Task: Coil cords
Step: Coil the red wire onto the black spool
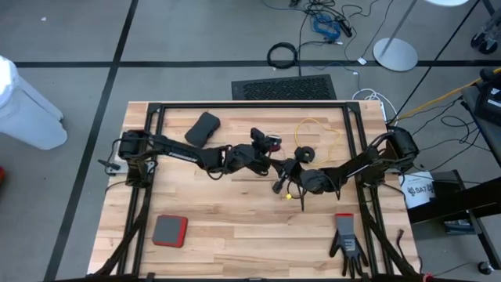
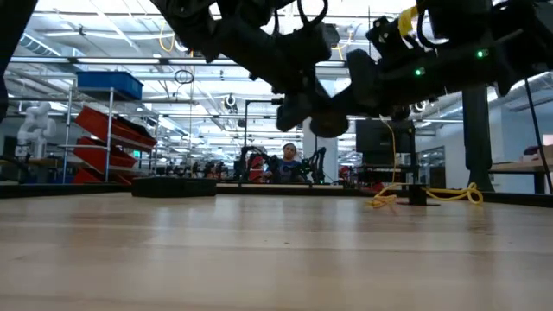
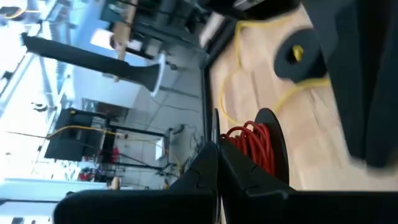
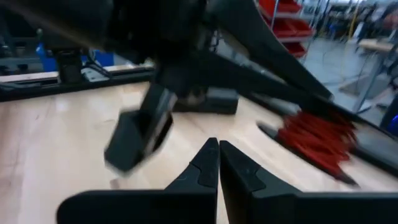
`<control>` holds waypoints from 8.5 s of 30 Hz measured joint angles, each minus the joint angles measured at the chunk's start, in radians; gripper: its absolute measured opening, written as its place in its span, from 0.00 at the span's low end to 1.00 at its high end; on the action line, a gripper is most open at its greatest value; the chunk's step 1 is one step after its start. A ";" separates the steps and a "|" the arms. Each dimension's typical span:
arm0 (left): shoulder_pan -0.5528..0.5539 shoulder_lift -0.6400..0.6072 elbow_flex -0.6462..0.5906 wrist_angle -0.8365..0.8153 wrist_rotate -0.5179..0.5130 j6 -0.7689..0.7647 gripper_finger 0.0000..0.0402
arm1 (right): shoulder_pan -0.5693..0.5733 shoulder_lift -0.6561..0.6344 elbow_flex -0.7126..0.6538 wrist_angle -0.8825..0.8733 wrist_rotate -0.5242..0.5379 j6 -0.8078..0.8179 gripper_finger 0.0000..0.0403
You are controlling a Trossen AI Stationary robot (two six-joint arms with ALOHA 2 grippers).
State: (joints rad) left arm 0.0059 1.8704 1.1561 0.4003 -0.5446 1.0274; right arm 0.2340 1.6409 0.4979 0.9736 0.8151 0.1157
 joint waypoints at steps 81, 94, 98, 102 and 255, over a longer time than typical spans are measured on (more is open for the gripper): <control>-0.074 -0.046 0.002 0.063 0.042 -0.135 0.00 | -0.346 0.315 -0.085 0.425 -0.361 -0.138 0.00; -0.086 -0.247 -0.001 -0.123 0.187 -0.270 0.00 | -0.322 0.172 -0.103 0.538 -0.361 -0.213 0.00; -0.087 -0.306 -0.001 -0.250 0.185 -0.250 0.00 | -0.294 0.053 -0.103 0.434 -0.361 -0.235 0.00; -0.086 -0.359 -0.001 -0.369 0.167 -0.177 0.00 | -0.265 -0.086 -0.103 0.276 -0.362 -0.234 0.00; -0.001 -0.498 0.000 -0.384 0.580 -0.524 0.00 | -0.077 0.090 0.296 -0.195 -0.430 -0.362 0.28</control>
State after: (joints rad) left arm 0.0051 1.3727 1.1557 0.0162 0.0353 0.5037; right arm 0.1565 1.7309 0.7937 0.7782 0.3855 -0.2466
